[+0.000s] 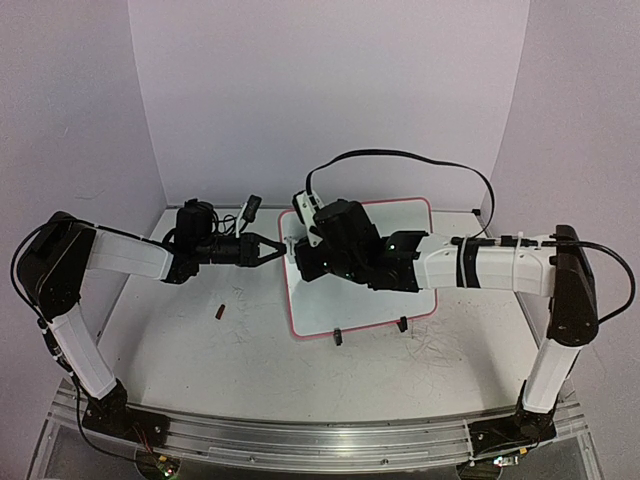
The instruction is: Write a sentence on the whiteboard
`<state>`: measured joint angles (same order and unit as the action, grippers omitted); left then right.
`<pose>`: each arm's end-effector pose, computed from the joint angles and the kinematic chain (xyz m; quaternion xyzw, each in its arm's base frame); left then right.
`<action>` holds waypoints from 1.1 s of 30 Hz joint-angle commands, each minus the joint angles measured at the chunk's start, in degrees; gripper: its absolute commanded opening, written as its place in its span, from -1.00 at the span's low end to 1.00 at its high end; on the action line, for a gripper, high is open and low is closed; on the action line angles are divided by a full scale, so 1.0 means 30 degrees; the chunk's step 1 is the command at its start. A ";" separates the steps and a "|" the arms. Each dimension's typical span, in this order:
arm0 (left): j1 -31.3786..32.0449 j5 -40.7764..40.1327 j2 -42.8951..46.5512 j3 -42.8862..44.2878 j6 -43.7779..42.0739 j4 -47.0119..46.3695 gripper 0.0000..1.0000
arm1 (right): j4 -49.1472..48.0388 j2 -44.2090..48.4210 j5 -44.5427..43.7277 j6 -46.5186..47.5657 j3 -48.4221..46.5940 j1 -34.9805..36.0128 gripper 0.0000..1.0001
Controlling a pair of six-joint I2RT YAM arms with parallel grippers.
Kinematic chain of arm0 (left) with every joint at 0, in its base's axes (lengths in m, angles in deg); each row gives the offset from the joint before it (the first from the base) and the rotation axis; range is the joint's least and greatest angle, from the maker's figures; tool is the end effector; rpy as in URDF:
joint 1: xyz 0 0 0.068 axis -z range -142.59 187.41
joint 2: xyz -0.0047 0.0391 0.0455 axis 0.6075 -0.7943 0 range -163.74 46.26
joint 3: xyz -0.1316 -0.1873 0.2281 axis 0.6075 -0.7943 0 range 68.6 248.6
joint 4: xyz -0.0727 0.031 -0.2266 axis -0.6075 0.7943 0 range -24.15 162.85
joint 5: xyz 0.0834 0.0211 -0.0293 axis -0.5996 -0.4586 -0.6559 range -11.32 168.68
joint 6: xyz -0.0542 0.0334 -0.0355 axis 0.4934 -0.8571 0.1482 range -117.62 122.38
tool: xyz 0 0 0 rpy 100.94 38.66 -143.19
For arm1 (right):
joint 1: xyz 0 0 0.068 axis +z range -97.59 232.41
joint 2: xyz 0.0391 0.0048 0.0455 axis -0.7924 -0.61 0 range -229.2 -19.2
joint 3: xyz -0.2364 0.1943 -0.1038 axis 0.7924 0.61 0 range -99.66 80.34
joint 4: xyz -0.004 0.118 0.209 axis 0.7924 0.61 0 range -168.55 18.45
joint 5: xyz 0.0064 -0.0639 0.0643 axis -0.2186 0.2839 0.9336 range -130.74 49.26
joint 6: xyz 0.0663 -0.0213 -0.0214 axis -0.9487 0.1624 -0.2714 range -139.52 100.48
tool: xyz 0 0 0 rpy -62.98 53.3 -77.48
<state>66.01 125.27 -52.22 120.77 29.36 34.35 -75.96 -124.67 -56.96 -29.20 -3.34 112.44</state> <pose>0.3082 -0.2182 0.2771 0.2515 0.7243 -0.5385 0.3496 0.2409 0.3840 0.3365 -0.2848 0.7855 0.2092 0.5080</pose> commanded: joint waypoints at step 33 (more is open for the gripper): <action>0.0018 -0.0024 0.0635 0.0616 0.0143 0.0310 -1.00 | 0.0338 0.1674 -0.1411 -0.1221 0.1853 -0.0250 -1.00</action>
<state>66.01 125.05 -52.22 120.77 29.38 34.39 -75.90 -122.20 -60.21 -31.65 0.95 112.44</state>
